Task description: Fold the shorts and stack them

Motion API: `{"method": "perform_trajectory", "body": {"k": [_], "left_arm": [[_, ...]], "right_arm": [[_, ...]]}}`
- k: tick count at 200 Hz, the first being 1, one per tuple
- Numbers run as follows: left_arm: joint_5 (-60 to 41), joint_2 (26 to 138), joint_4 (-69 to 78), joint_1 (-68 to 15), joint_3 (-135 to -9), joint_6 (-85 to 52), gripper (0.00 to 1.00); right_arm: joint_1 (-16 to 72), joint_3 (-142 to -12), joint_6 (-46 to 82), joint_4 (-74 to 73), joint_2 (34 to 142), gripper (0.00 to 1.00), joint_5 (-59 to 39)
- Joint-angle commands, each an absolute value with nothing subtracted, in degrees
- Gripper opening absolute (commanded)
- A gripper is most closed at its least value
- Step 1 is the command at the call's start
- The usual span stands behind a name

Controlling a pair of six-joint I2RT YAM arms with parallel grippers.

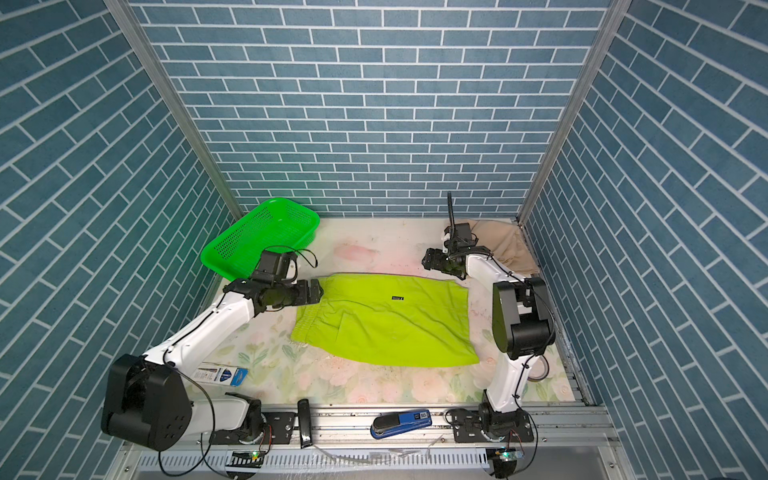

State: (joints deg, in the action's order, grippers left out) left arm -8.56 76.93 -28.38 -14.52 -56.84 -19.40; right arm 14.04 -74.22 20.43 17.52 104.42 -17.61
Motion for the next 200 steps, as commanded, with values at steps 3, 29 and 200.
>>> {"method": "perform_trajectory", "body": {"k": [3,29,200], "left_arm": [[-6.95,82.26,-27.23,-12.83,-62.45,-15.99,1.0],[-11.06,90.5,-24.42,-10.43,-67.22,-13.78,1.0],[-18.63,111.55,-23.14,-8.61,-72.19,-10.12,1.0]], "right_arm": [[16.25,-71.48,16.44,21.22,96.26,0.85,-22.08],[18.65,-65.62,15.56,21.65,88.79,0.85,-23.61],[22.41,-49.31,20.39,12.4,76.29,0.84,-27.52]]}}
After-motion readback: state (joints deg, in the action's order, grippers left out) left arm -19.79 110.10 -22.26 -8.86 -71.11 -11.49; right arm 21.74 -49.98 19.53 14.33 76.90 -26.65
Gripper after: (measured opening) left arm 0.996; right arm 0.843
